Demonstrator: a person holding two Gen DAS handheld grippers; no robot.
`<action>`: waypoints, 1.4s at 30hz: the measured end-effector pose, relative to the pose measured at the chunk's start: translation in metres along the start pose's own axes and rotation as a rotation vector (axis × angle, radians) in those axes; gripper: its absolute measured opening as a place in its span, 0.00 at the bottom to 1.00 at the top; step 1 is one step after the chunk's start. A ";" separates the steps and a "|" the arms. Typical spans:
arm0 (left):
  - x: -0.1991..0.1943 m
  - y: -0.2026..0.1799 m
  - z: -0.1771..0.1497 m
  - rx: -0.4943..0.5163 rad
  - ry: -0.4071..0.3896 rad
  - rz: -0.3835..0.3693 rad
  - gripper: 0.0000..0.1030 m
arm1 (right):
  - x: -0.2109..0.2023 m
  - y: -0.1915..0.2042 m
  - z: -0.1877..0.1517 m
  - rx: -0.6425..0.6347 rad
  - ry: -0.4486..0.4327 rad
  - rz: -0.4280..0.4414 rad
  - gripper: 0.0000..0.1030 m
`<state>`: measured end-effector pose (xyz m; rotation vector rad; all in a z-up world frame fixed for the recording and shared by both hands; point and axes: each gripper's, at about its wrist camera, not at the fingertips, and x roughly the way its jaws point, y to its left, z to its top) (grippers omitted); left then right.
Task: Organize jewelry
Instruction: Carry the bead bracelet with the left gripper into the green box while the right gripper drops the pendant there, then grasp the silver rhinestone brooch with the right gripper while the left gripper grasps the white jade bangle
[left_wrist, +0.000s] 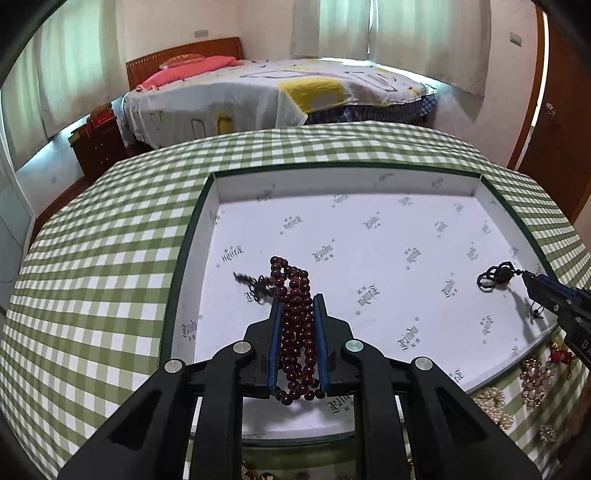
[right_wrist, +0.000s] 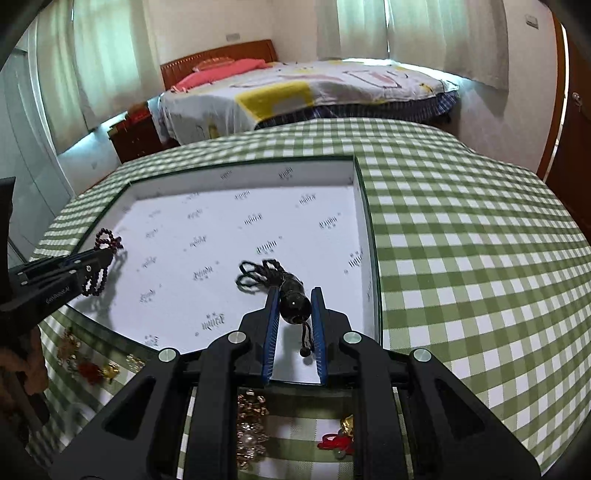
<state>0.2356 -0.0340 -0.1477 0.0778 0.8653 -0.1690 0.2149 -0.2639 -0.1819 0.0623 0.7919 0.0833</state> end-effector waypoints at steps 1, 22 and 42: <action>0.001 0.000 -0.001 -0.001 0.005 -0.001 0.17 | 0.001 0.000 0.000 -0.001 0.004 0.000 0.17; -0.016 0.001 -0.009 -0.022 -0.018 -0.024 0.65 | -0.039 -0.001 -0.002 -0.008 -0.060 0.037 0.40; -0.113 -0.011 -0.095 -0.084 -0.135 0.043 0.69 | -0.091 0.013 -0.100 -0.065 -0.010 0.112 0.39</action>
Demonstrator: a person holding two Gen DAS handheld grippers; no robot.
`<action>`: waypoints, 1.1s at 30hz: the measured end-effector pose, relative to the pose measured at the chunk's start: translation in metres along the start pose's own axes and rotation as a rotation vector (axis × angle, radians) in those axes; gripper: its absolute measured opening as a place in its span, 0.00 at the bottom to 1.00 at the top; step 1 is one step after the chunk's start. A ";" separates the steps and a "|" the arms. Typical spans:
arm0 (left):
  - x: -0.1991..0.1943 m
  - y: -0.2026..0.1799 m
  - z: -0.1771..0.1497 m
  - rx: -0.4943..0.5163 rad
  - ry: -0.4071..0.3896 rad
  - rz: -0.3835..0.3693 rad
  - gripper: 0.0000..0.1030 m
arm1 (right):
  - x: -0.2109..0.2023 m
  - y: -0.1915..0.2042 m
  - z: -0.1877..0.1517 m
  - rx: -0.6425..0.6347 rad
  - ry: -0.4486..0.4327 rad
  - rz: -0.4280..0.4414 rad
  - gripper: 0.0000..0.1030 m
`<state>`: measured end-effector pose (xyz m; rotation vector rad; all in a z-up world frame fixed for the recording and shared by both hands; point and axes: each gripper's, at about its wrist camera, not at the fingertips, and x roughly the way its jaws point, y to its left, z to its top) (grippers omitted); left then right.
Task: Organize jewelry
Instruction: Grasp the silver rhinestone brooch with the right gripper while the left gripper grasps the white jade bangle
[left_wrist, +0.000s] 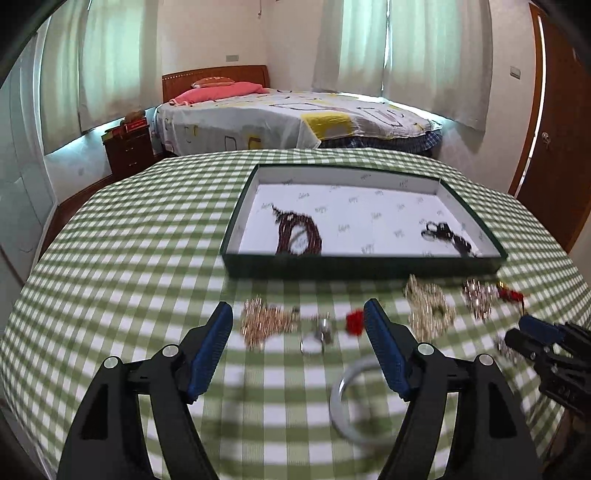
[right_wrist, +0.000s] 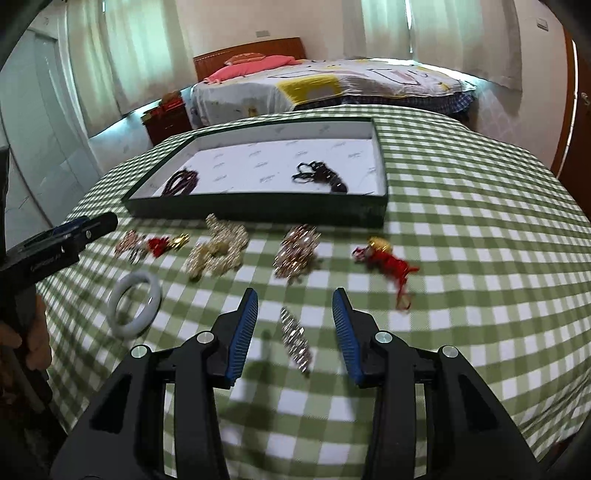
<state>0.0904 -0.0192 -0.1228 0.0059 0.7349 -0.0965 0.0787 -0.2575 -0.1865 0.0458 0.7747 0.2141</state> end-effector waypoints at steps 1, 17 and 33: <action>0.000 0.000 -0.003 -0.001 0.005 0.002 0.69 | 0.000 0.001 -0.002 -0.008 -0.002 0.002 0.39; -0.010 -0.014 -0.035 0.004 0.012 -0.026 0.74 | 0.001 0.005 -0.024 -0.030 0.020 -0.013 0.13; 0.000 -0.046 -0.050 0.104 0.025 -0.064 0.77 | -0.003 0.006 -0.026 -0.028 0.009 0.006 0.12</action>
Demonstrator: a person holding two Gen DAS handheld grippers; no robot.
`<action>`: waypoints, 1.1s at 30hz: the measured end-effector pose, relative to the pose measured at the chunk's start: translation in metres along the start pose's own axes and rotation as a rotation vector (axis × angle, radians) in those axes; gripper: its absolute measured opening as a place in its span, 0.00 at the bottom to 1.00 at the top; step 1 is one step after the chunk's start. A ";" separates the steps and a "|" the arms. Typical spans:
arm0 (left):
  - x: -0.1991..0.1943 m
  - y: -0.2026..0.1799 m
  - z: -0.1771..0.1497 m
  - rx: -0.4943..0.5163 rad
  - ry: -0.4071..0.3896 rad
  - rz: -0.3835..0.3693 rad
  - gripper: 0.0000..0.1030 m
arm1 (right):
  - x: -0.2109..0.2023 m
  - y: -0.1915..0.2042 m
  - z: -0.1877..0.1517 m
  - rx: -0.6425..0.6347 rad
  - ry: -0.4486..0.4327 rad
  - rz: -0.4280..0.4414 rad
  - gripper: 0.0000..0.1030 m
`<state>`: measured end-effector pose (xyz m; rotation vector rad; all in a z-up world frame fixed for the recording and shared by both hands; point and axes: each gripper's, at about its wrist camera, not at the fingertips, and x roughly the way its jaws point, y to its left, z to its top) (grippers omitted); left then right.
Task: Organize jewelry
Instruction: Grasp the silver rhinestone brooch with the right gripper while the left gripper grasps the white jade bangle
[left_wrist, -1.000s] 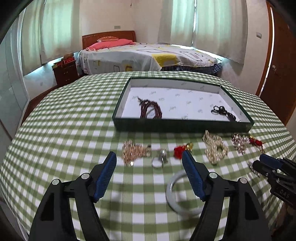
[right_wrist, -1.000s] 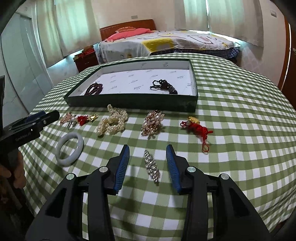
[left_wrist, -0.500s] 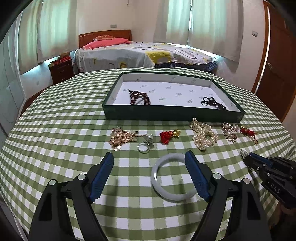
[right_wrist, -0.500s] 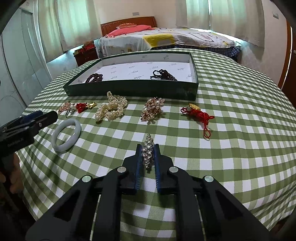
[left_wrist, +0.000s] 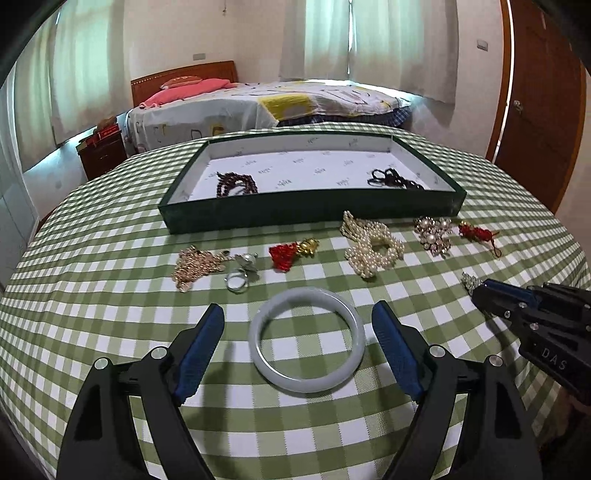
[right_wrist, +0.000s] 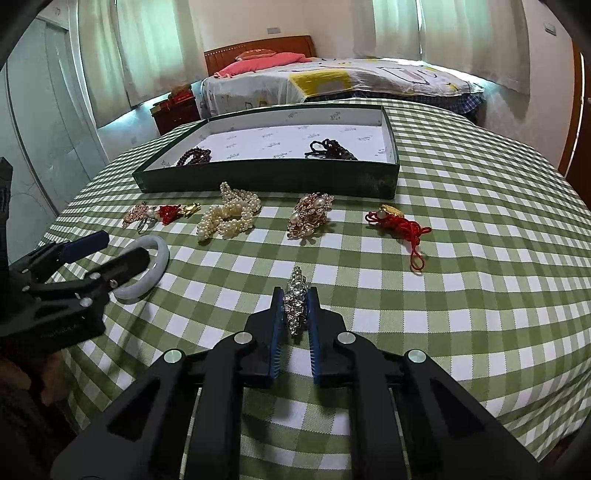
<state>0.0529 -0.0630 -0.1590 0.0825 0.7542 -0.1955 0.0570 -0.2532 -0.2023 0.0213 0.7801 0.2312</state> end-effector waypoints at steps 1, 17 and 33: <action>0.001 -0.001 0.000 0.002 0.001 0.003 0.77 | 0.000 0.000 0.000 0.001 0.000 0.001 0.12; 0.014 0.001 -0.009 -0.010 0.008 0.010 0.80 | -0.001 -0.001 -0.001 0.016 -0.013 0.003 0.12; -0.006 -0.005 -0.001 0.046 -0.062 0.006 0.66 | -0.007 -0.003 0.003 0.027 -0.045 0.005 0.12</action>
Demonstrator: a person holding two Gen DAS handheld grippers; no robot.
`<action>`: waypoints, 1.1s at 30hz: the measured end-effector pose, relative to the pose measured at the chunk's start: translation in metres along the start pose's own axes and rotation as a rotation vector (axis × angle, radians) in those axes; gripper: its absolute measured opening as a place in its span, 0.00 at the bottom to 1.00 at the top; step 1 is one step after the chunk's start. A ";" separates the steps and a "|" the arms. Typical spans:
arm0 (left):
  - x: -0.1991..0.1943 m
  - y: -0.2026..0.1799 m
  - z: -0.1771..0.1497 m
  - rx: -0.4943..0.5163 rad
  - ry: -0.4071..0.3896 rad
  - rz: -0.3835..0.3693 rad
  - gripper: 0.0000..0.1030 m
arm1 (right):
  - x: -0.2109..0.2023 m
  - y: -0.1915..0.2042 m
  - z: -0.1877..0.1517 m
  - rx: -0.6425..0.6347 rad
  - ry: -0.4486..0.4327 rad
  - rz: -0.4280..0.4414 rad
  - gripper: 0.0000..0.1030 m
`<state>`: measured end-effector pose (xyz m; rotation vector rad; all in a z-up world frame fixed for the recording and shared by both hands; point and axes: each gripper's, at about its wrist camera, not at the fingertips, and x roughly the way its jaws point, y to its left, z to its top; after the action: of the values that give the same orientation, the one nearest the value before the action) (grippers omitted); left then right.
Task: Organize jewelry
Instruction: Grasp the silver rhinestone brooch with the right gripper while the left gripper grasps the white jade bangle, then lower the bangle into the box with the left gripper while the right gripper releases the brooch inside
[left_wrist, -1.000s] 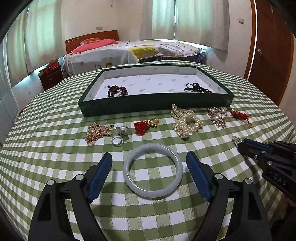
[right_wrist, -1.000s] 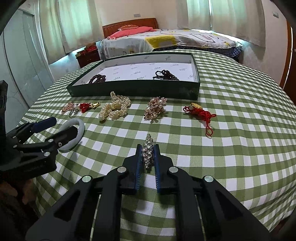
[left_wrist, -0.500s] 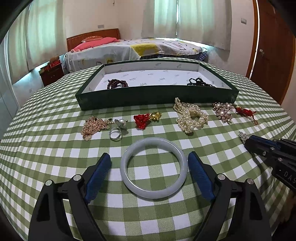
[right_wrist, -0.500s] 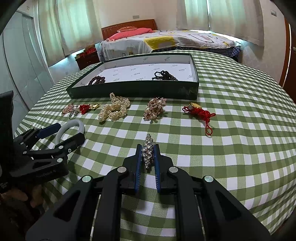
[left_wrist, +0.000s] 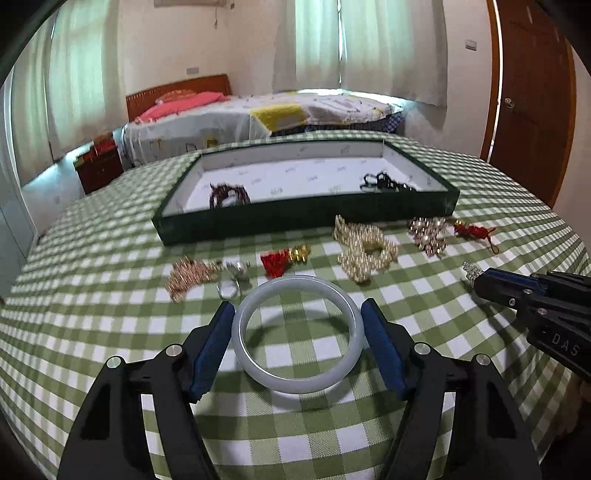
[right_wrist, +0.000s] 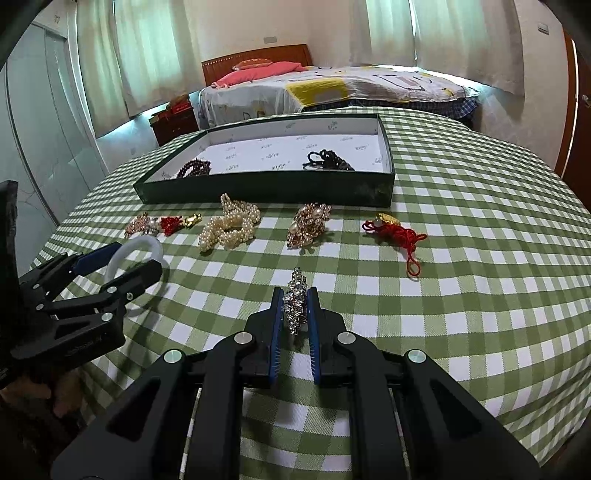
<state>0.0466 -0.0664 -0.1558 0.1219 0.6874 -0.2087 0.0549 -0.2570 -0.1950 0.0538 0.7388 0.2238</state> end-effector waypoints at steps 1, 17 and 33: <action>-0.002 0.000 0.003 0.006 -0.009 0.003 0.66 | -0.001 0.000 0.002 0.004 -0.006 0.002 0.12; 0.019 0.018 0.089 -0.044 -0.122 0.009 0.66 | 0.014 0.015 0.098 0.013 -0.143 0.054 0.12; 0.108 0.031 0.113 -0.060 0.007 0.039 0.66 | 0.117 -0.001 0.125 0.103 -0.005 0.054 0.13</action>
<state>0.2047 -0.0731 -0.1372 0.0788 0.6968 -0.1507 0.2235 -0.2279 -0.1800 0.1723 0.7439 0.2365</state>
